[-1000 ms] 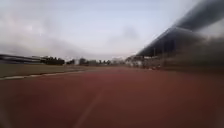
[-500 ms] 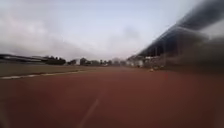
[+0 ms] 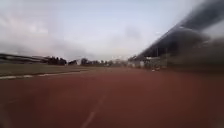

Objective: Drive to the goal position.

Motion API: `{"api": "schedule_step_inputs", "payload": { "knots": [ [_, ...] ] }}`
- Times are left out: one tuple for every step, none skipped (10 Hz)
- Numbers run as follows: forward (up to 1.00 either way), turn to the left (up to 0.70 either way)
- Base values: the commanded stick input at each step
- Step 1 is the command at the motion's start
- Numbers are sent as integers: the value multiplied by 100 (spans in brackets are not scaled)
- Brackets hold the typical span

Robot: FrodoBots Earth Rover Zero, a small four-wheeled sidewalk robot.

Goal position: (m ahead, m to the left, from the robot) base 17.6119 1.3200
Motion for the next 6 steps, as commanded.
{"api": "schedule_step_inputs", "payload": {
  "knots": [
    [70,0],
    [70,0],
    [70,0],
    [70,0],
    [70,-1],
    [70,-3]
  ]
}}
